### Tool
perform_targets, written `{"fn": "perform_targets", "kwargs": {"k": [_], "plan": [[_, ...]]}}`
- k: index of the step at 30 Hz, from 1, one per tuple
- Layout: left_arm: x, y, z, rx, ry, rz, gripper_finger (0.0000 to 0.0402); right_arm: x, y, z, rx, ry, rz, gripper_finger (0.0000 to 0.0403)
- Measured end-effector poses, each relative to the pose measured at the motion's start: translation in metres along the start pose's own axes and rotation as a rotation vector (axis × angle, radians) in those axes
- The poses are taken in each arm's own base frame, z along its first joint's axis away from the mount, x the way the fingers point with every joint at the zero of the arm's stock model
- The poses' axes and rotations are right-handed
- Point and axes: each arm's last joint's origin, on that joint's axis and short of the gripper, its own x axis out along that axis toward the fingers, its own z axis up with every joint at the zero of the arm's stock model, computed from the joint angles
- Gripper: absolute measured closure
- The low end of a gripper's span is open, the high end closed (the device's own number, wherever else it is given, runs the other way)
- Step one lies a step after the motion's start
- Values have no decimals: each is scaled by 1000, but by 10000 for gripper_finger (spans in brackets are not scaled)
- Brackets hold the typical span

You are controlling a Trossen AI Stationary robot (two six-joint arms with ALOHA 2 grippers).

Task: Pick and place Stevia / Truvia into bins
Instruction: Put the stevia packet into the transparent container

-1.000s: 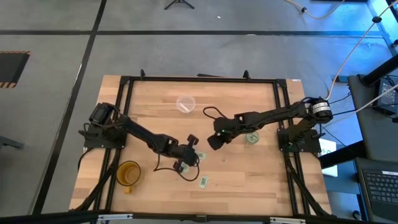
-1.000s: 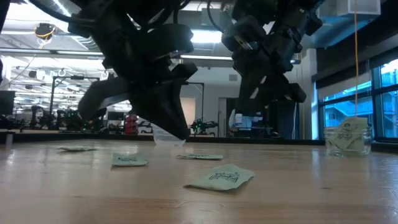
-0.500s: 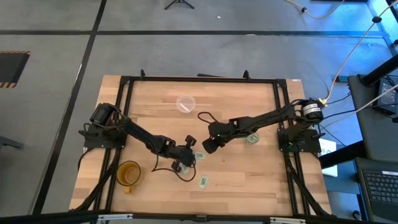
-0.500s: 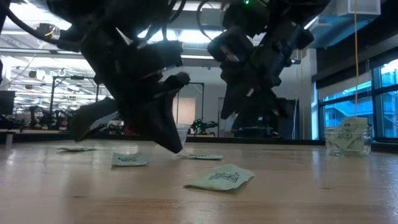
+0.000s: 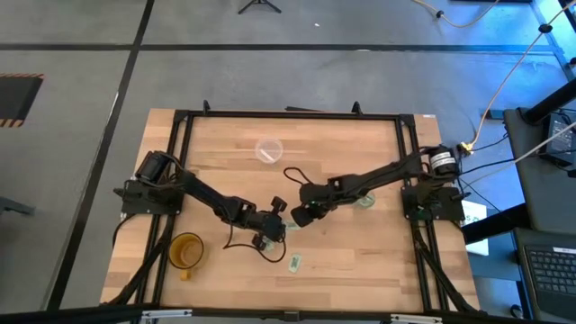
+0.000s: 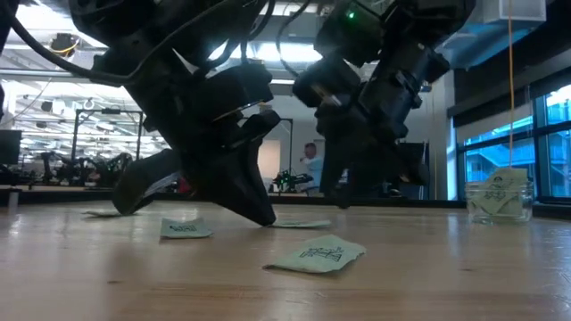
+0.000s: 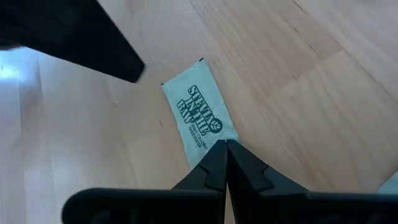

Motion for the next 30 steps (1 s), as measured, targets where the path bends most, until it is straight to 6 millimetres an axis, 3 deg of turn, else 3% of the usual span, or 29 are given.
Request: {"fn": "perform_targets", "kwargs": {"k": [11, 22, 30], "plan": [[3, 0, -2, -3, 7, -6, 400, 26, -7, -1, 8, 75, 15, 271], [4, 2, -4, -7, 14, -5, 400, 28, -3, -1, -6, 77, 70, 272], [4, 1, -4, -7, 15, -5, 400, 29, -4, -1, -6, 79, 64, 316]]}}
